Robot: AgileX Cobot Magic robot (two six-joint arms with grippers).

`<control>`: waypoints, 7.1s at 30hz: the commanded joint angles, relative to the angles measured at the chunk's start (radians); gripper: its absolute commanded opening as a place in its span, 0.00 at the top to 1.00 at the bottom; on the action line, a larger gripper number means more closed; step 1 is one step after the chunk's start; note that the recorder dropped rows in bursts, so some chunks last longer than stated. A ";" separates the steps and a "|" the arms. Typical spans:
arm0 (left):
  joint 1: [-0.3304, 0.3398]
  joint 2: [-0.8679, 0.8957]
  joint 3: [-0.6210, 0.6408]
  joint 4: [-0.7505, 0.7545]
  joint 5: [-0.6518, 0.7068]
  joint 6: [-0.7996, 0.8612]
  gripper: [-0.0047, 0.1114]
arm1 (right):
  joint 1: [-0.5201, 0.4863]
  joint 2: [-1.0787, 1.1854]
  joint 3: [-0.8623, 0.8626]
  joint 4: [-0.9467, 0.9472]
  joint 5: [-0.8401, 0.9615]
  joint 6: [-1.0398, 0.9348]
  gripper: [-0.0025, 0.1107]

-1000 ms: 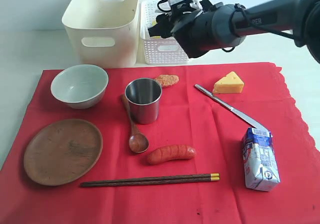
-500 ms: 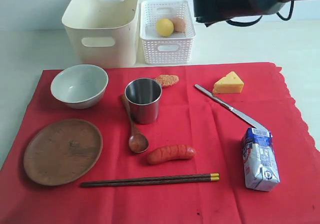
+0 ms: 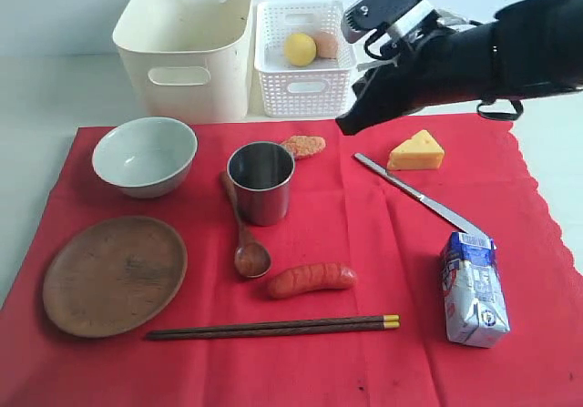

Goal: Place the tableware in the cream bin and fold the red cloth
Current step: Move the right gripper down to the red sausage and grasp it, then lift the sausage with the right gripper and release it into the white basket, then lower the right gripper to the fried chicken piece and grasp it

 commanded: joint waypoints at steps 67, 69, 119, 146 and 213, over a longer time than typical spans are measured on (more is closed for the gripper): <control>0.003 -0.003 0.000 -0.005 -0.004 0.000 0.96 | 0.191 0.052 0.206 -0.773 0.239 0.358 0.98; 0.003 -0.003 0.000 -0.005 -0.004 0.000 0.96 | 0.191 0.039 0.206 -0.773 0.240 0.364 0.98; 0.003 -0.003 0.000 -0.005 -0.004 0.000 0.96 | 0.078 0.308 -0.465 -0.373 -0.279 0.503 0.98; 0.003 -0.003 0.000 -0.005 -0.004 0.000 0.96 | 0.092 0.510 -0.569 -0.390 -0.443 0.523 0.53; 0.003 -0.003 0.000 -0.005 -0.004 0.000 0.96 | -0.070 0.188 -0.027 0.001 0.292 -0.051 0.63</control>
